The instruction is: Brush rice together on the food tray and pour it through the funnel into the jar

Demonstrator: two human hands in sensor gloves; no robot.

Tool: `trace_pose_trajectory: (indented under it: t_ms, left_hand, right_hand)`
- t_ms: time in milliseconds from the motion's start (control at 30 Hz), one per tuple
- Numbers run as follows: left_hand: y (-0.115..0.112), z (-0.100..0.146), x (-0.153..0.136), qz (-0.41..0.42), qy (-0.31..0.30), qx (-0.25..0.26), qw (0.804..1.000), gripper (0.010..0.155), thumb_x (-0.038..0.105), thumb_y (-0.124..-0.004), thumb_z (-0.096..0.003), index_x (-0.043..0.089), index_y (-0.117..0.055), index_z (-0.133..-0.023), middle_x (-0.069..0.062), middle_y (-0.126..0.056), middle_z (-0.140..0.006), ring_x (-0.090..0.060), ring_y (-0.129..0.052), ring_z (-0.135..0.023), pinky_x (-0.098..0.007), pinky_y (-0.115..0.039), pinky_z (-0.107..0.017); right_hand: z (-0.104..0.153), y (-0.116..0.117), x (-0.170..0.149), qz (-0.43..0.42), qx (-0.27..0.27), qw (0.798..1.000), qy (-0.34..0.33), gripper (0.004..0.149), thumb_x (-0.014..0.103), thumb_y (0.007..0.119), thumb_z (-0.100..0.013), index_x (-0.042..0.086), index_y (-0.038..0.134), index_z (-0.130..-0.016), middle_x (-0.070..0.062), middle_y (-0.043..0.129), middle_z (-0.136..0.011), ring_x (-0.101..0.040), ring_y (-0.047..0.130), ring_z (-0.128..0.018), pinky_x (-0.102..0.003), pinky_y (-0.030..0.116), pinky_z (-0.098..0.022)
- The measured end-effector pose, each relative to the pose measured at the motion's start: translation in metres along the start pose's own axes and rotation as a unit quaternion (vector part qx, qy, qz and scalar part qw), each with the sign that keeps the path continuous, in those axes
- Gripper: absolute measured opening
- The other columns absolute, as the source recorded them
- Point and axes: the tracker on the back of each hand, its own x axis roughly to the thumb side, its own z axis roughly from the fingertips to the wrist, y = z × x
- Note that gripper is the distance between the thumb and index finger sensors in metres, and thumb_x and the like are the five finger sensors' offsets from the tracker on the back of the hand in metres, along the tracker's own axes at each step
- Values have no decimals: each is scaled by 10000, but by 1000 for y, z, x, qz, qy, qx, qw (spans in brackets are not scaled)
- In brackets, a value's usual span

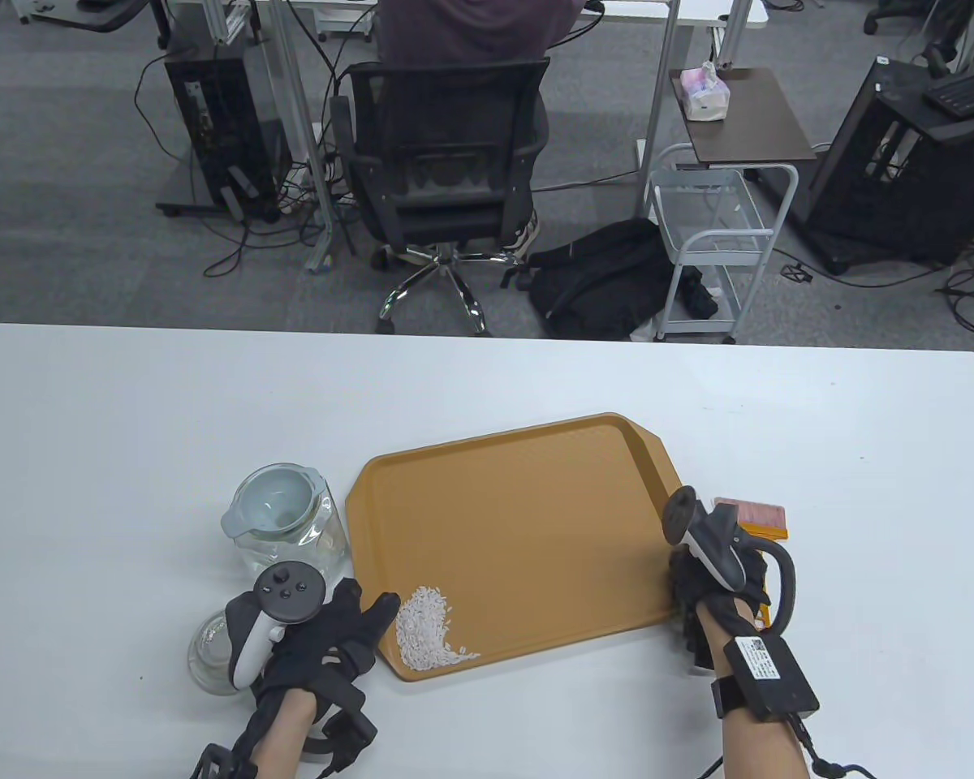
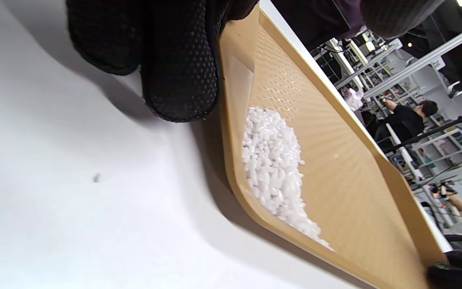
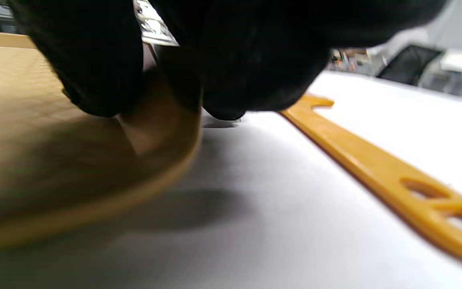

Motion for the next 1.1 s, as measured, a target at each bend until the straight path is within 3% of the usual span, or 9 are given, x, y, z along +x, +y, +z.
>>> trace_pose_trajectory:
  t_ms: [100,333,467,733,967,1100]
  left_hand:
    - [1,-1,-3,27,-8,-10,1000,898,640,-628,-507,-4,-365,-1076,-301,-623,-1056,-317,-967,-658,-529,-755,-546]
    - [0,-2,-3,49,-28,-8,998,894,634,-638,-504,-8,-387,-1073,-321,-623,-1048,-350,-908,-732,-577,-694,-603]
    - [-2,1,2,39,-50,-1,998,888,640,-646,-497,5,-416,-1075,-318,-645,-1037,-343,-889,-751,-592,-674,-623]
    - [-4,15,23,53,-123,11,991,871,642,-650,-493,0,-482,-1057,-330,-717,-981,-333,-925,-703,-594,-697,-603]
    - [33,42,46,122,-225,35,966,812,649,-642,-506,41,-583,-1040,-273,-779,-991,-347,-934,-748,-603,-688,-621]
    - [60,68,61,116,-254,118,953,782,662,-636,-507,84,-627,-1033,-218,-823,-997,-380,-902,-795,-613,-670,-629]
  right_hand:
    - [-10,0,-5,-45,50,998,8,761,390,919,-360,27,700,-992,-179,903,-764,-178,949,-263,-339,837,-188]
    - [-14,2,-29,-104,83,991,-13,654,381,952,-327,72,814,-887,-150,936,-685,-152,958,-272,-330,853,-204]
    - [-7,-3,-49,-140,74,987,-31,648,387,967,-316,61,841,-862,-142,947,-651,-143,962,-247,-327,858,-190]
    - [23,-35,-105,-213,35,974,-62,651,383,976,-316,28,846,-845,-141,946,-609,-120,952,-203,-310,856,-156]
    - [60,-68,-145,-329,-32,937,-113,647,390,990,-323,-3,855,-819,-136,950,-561,-116,949,-173,-307,853,-131]
    - [81,-89,-144,-370,-74,915,-146,660,443,987,-329,4,855,-804,-119,957,-592,-154,1012,-264,-321,893,-190]
